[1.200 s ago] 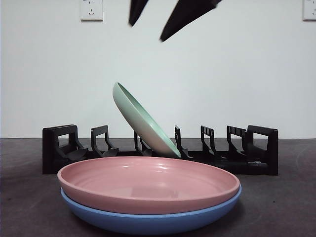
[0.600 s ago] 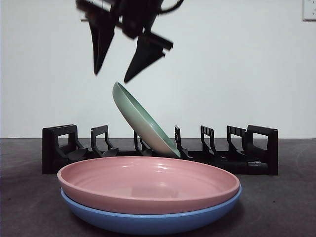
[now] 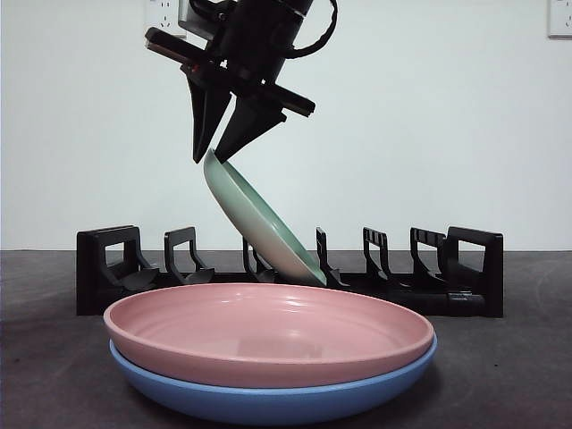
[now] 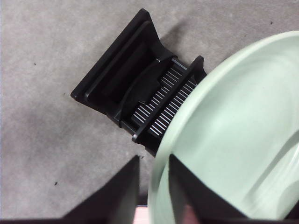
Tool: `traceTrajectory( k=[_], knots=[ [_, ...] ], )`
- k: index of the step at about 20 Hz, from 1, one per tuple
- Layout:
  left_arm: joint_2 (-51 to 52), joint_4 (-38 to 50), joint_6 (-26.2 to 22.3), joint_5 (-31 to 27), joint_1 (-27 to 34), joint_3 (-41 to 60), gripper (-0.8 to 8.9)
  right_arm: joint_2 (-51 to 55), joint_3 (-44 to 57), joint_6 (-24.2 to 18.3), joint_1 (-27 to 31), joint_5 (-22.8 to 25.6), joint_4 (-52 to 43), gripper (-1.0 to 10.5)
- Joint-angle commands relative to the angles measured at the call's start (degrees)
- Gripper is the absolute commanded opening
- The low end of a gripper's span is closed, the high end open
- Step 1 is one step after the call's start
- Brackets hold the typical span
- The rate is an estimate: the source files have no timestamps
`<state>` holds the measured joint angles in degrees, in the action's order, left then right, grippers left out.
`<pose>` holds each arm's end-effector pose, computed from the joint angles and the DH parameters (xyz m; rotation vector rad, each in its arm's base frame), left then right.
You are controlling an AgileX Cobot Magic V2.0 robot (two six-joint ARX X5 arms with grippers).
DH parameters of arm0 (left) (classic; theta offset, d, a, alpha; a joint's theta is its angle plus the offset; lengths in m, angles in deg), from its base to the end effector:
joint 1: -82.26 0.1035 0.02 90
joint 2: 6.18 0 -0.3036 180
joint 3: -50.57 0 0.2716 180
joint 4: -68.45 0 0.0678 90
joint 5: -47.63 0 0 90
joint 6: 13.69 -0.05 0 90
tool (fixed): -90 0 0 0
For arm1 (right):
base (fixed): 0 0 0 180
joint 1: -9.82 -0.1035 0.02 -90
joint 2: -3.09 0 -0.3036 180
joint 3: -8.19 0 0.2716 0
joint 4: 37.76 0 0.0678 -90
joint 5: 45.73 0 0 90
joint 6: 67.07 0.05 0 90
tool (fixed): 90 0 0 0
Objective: Place the plate
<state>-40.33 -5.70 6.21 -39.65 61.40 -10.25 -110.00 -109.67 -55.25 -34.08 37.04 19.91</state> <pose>0.0842 -0.0346 0.3091 -0.1915 0.8792 -0.2396 0.3419 0.3377 0.3117 -0.1198 0.9810 0.7262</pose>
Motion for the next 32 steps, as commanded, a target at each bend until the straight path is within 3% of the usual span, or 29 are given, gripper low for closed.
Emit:
traceTrajectory(
  k=[1, 13, 19, 23, 28, 32],
  knots=[
    [-0.26, 0.57, -1.09, -0.39, -0.09, -1.01, 3.44, -1.55, -1.46, 0.04, -0.90, -0.24, -0.31, 0.4],
    [-0.26, 0.66, -1.49, -0.39, -0.09, -1.01, 3.44, -0.81, -1.53, 0.92, -1.25, -0.35, -0.20, 0.1],
    [-0.26, 1.18, -1.51, -0.39, -0.09, -1.01, 3.44, 3.98, -1.53, 0.74, -1.25, -3.93, 0.42, 0.1],
    [-0.26, 1.49, -1.51, -0.39, -0.09, -1.01, 3.44, 7.61, -1.53, -0.90, -1.79, -3.96, 1.92, 0.1],
    [-0.26, 3.15, -1.46, -0.39, -0.09, -1.01, 3.44, 12.31, -1.53, -5.86, -4.44, -3.74, 5.90, 0.1],
    [-0.26, 3.74, -1.46, -0.39, -0.09, -1.01, 3.43, 15.67, -1.49, -8.68, -8.15, -0.50, 9.68, 0.1]
  ],
)
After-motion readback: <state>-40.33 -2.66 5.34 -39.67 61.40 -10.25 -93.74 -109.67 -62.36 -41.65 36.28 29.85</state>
